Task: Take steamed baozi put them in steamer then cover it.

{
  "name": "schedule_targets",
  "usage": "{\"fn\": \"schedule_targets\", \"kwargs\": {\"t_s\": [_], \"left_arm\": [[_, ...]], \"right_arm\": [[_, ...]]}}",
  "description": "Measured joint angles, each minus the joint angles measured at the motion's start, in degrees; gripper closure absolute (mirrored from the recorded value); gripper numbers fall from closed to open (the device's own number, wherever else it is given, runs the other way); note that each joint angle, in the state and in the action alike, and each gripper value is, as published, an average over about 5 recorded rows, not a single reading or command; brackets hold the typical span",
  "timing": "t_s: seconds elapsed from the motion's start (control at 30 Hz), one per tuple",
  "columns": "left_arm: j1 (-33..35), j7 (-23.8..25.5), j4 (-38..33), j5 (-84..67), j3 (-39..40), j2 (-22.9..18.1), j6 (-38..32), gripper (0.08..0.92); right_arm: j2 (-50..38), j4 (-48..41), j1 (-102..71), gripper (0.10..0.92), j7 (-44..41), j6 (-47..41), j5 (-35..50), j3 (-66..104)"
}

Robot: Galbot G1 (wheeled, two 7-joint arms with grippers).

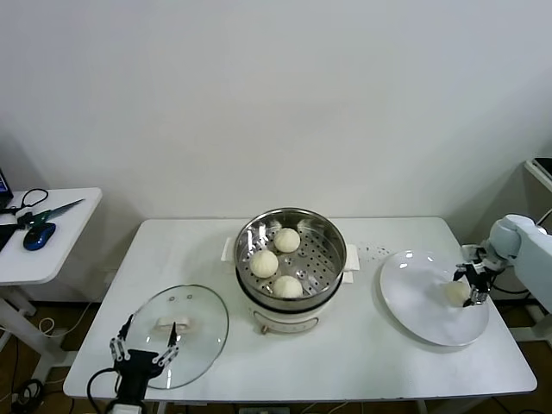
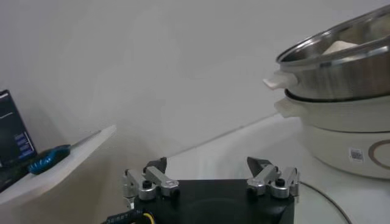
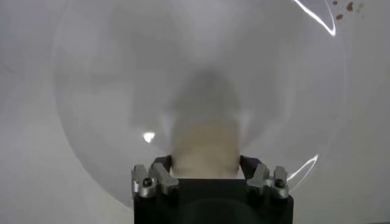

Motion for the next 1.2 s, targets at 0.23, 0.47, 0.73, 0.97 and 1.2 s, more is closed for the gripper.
{"fn": "schedule_targets", "kwargs": {"t_s": [0.23, 0.47, 0.73, 0.97, 1.2], "left_arm": [[0.38, 0.2, -0.05, -0.07, 0.25, 0.05, -0.08, 0.177], [0.69, 0.88, -0.62, 0.06, 1.14, 0.09, -0.19, 0.177], [0.37, 0.97, -1.07, -0.39, 2.16, 0.77, -0.7, 0.177], [-0.25, 1.07, -1.35, -1.17, 2.94, 1.06, -1.01, 0.177], [-0.83, 1.16, -1.3, -2.19, 3.33, 1.19, -1.6, 0.177]], "right_arm": [[-1.11, 1.6, 1.45, 0.341, -0.27, 0.08, 0.55, -0.96], [-2.24, 5.8, 7.27, 0.338, -0.72, -1.79, 5.46, -6.32], [-0.36, 12.82, 21.12, 0.338, -0.03, -7.57, 18.8, -19.49], [5.21, 18.07, 34.69, 0.338, 1.31, -12.87, 32.72, -32.48], [12.16, 22.54, 43.68, 0.338, 3.64, -17.43, 45.94, -43.18]]}}
